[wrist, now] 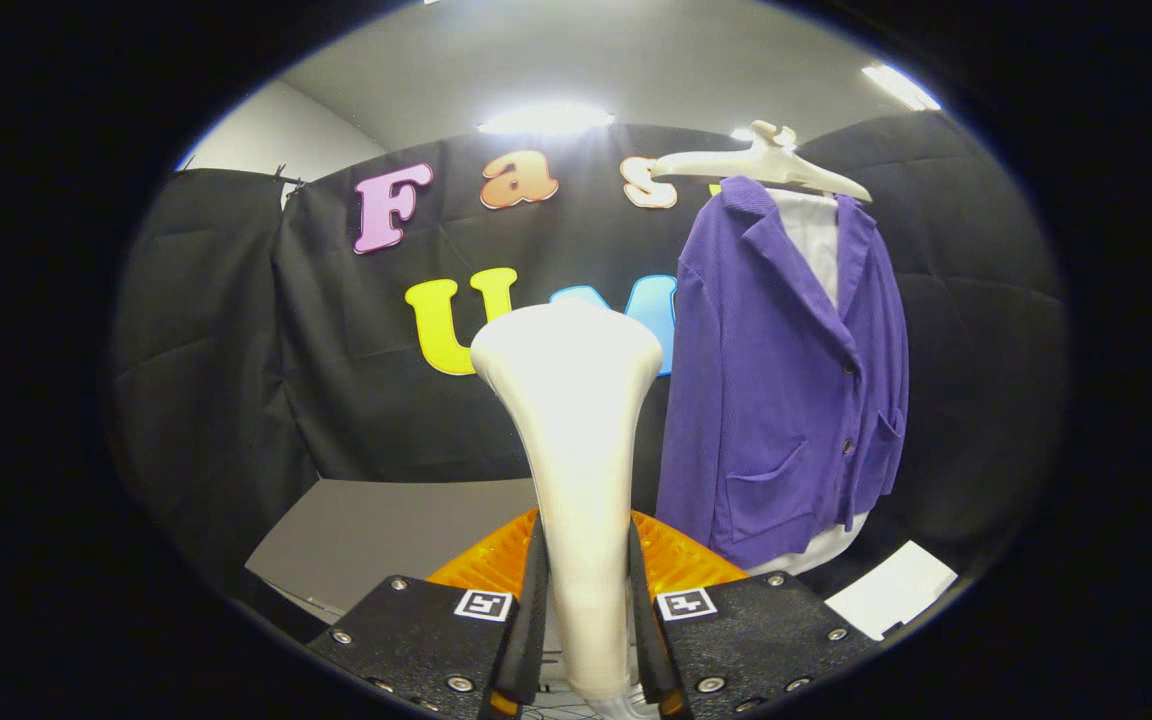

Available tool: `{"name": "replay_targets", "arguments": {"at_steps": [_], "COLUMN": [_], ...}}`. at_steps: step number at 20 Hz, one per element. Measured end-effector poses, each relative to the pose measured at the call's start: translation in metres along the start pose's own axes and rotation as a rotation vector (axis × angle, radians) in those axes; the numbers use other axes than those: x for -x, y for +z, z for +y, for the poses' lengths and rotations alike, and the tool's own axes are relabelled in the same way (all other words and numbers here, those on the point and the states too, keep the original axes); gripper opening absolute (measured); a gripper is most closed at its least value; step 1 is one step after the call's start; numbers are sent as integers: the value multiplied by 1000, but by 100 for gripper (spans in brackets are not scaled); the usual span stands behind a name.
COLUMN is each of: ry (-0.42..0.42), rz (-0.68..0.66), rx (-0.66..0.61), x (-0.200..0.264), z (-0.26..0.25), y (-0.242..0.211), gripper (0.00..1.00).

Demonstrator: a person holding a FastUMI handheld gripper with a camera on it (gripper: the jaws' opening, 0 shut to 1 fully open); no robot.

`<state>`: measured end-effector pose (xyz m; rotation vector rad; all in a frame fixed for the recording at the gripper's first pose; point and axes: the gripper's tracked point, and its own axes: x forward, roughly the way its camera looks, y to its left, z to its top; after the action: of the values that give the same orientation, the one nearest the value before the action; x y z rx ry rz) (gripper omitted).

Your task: Iron the clothes twice with a garment steamer, once on the left side and once on the right side.

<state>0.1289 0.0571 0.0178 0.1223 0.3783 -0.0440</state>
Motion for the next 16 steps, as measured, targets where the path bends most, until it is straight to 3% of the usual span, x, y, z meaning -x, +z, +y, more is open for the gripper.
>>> {"name": "replay_targets", "arguments": {"at_steps": [16], "ry": [25], "rz": [-172], "rx": [100], "x": [131], "z": [-77], "y": [-85], "gripper": [38]}}
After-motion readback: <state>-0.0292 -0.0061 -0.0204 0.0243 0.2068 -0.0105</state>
